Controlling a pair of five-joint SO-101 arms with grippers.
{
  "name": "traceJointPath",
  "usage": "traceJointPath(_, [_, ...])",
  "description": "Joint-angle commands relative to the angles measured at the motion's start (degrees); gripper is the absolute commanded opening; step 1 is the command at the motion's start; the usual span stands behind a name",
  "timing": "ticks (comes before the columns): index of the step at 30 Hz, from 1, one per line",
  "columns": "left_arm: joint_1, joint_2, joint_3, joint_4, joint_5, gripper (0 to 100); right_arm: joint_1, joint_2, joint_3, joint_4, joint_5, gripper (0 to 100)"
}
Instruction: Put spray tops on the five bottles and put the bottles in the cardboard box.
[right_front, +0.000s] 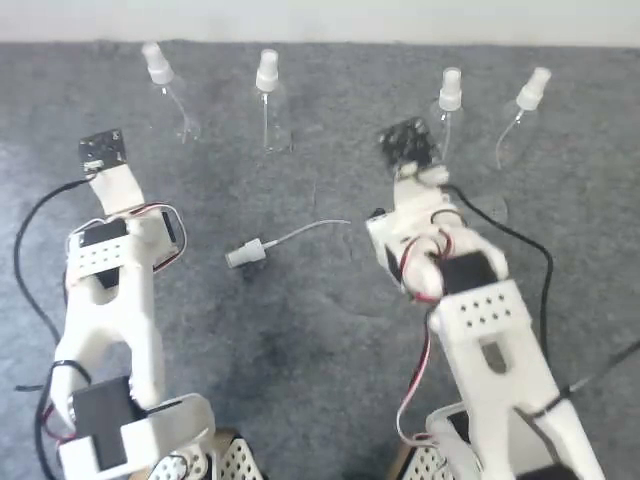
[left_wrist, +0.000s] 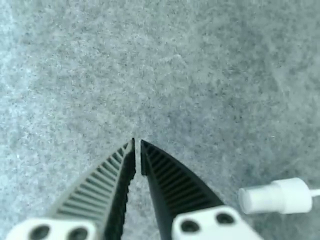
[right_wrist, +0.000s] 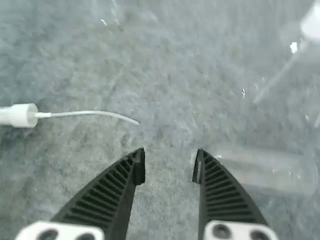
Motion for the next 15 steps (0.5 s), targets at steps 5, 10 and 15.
traceJointPath(5, [-0.5, -3.1, -0.6, -1.1, 0.7, 1, -0.9, 5.2, -7.3, 1.2, -2.6, 14.9])
traceJointPath(10, [-3.5, -3.3, -0.7, -2.2, 1.8, 1, -7.9, 10.7, -11.1, 2.6, 4.3, 14.9])
traceJointPath(15, [-6.3, -3.1, -1.5, -2.4, 3.2, 1, -16.0, 17.6, -20.9, 9.9, 6.9, 15.7])
